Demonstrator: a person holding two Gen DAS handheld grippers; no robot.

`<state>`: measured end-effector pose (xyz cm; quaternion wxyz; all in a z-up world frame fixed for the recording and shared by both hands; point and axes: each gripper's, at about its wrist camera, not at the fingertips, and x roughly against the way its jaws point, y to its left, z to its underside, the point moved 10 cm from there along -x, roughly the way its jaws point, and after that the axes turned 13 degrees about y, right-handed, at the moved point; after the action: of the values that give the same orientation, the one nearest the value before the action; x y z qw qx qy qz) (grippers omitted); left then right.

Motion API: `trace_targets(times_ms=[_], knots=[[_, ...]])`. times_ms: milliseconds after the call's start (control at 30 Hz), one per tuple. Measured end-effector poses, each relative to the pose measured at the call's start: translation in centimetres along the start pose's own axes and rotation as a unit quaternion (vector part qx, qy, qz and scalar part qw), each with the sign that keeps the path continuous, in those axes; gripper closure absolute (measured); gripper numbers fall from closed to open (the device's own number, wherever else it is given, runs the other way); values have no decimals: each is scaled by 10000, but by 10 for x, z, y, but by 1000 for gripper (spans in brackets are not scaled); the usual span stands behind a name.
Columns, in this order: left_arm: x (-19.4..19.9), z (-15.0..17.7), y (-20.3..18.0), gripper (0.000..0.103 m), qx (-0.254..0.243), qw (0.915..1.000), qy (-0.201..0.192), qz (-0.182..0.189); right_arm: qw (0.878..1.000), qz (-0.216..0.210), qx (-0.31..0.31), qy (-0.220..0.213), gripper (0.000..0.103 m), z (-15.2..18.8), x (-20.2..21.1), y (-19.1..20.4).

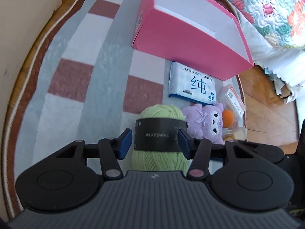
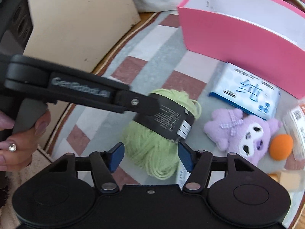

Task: Organize objects
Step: 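Reach the left tool down and grasp the green yarn ball, then carry the yarn ball with the left tool into the pink box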

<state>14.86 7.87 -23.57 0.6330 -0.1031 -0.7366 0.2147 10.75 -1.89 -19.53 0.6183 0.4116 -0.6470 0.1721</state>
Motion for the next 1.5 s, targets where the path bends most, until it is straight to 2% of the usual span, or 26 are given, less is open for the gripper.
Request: trace_targets(times_ms=[67,167,233,300,333,400,467,567,767,900,1000,1233,1367,1500], knots=[[-5,3,6,52,129,9999,49,81,9999,97,-59,-69,26,4,-3,-3],[-12,3,5,48,149,9995,114,266,9998,-87,-182,-6,26,9,-18,-3],[-19,3,1,47,50,9994,166,287,9998,-148,-89,-27,23,8,-26,1],[-25,4,-1,47,72,9993,194,327,9998,-27,63,-177,23,7,-34,2],[-26,4,-2,49,126,9991,170,354,9996,54,90,-246,25,7,-36,1],[-22,5,-4,54,139,9990,64,418,9992,102,79,-367,38,6,-36,-2],[-16,6,-8,57,137,9984,-41,540,9984,141,246,-484,43,8,-27,1],[-2,8,-17,58,172,9974,-228,655,9971,187,391,-618,46,9,-12,3],[39,2,-54,59,-11,9952,-699,686,9922,298,624,-1034,47,6,37,2],[61,-6,-78,60,-61,9945,-752,727,9889,413,753,-1216,47,4,72,-1],[76,-19,-98,60,-79,9954,-703,651,9873,452,791,-1299,48,-2,95,-6],[104,-68,-154,60,-590,9930,-958,355,9861,525,694,-1416,48,-38,145,-28],[97,-108,-174,60,-606,9889,-1221,592,9840,844,667,-1422,48,-71,159,-55],[77,-157,-193,60,-687,9865,-1300,723,9840,986,396,-1432,48,-105,159,-97]])
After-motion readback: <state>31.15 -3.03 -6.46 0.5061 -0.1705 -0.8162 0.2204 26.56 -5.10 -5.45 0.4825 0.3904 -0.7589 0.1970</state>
